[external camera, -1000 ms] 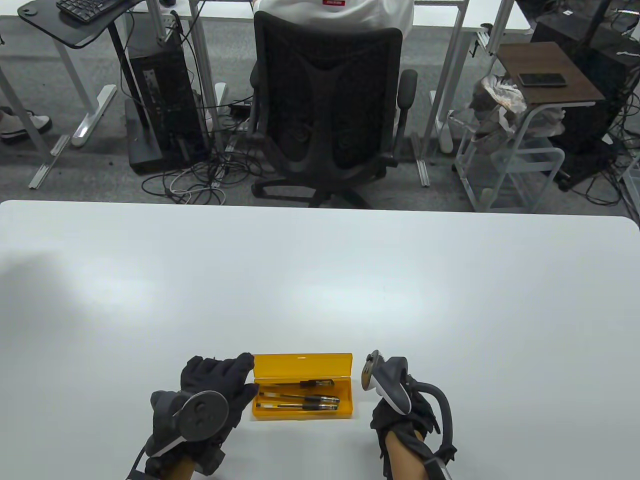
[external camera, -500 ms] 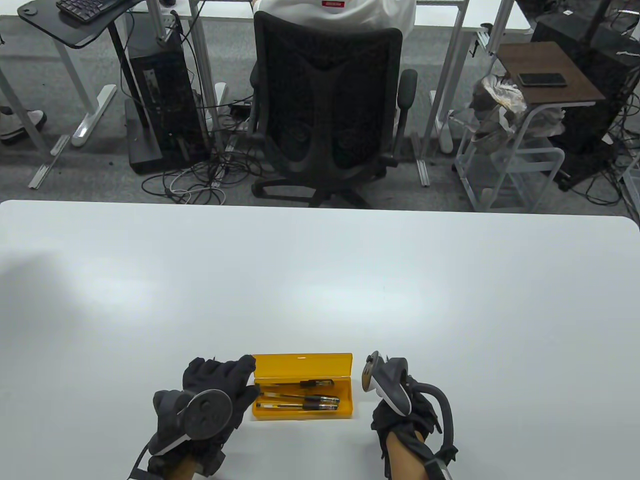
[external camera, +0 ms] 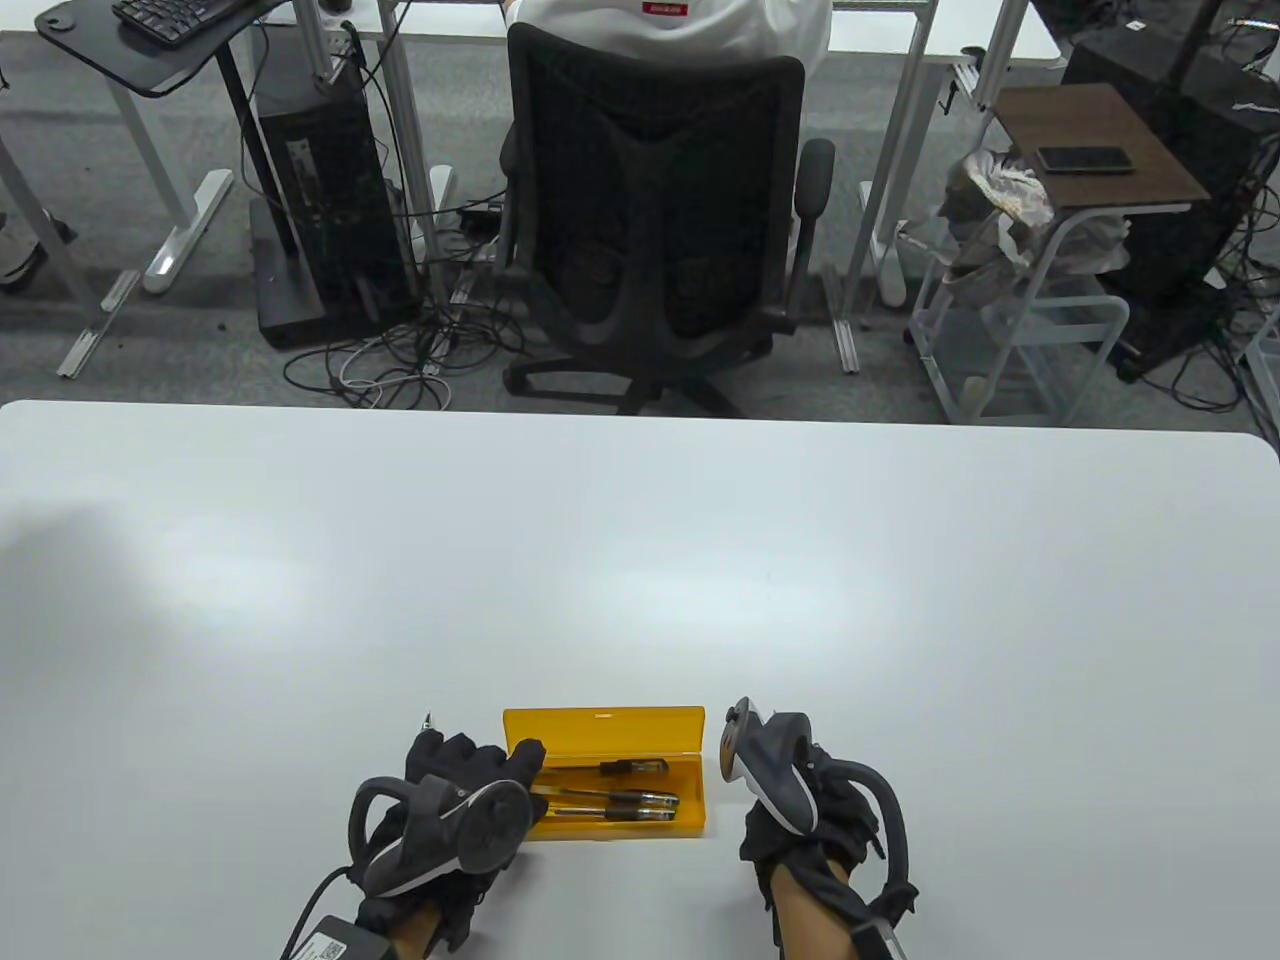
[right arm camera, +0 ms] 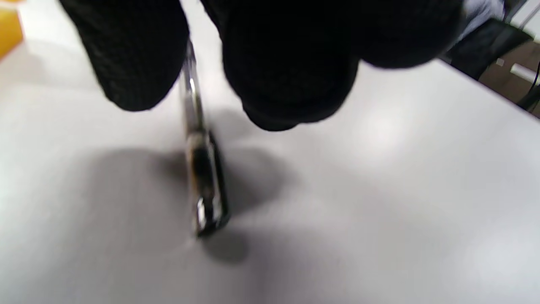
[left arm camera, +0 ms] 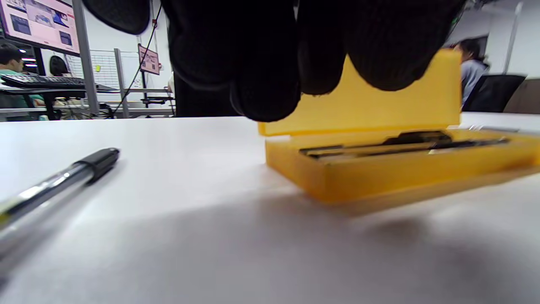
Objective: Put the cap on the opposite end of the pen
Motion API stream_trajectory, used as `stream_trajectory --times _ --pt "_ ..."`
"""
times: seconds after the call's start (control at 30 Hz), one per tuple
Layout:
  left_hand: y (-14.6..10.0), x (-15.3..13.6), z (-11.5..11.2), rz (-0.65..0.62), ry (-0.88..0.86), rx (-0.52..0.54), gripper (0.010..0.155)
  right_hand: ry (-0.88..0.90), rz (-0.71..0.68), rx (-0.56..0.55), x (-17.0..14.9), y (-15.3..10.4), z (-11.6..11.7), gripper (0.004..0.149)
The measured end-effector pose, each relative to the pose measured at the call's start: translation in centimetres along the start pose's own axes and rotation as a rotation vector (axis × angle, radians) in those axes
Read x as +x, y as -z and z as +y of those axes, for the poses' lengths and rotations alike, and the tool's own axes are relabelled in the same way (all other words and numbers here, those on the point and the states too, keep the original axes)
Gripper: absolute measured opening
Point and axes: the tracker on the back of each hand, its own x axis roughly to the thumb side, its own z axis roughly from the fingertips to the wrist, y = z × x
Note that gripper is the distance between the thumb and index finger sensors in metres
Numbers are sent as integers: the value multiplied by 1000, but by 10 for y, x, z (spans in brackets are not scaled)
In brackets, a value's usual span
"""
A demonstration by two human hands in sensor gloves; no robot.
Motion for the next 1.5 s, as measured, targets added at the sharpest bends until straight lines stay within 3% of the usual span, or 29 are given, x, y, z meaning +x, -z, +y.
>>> stream_trajectory --times 0.17,0.37,0.53,0.6,0.67,0.8,0.93,1.1,1.5 --pt "4 -1 -8 6 41 -36 60 118 -86 -143 12 -17 -15 59" --pt "5 -3 -16 16 59 -80 65 107 -252 -184 45 -30 -16 48" --pt "5 -4 -15 23 29 -92 69 109 -318 -183 57 -36 -13 46" --pt "5 -5 -18 34 3 -109 68 126 -344 -252 60 -37 -12 46" --pt "6 -7 -20 49 -37 -133 68 168 -467 -280 65 -36 -7 46" --pt "6 -9 -23 70 -83 -158 67 142 -520 -312 76 -37 1 47" --pt "5 -10 -24 73 -93 -159 67 105 -564 -230 87 -35 12 47" --pt "6 -9 -24 76 -85 -153 67 91 -597 -242 93 -36 14 49" --pt "6 -8 -24 82 -74 -153 67 69 -603 -120 98 -28 19 53"
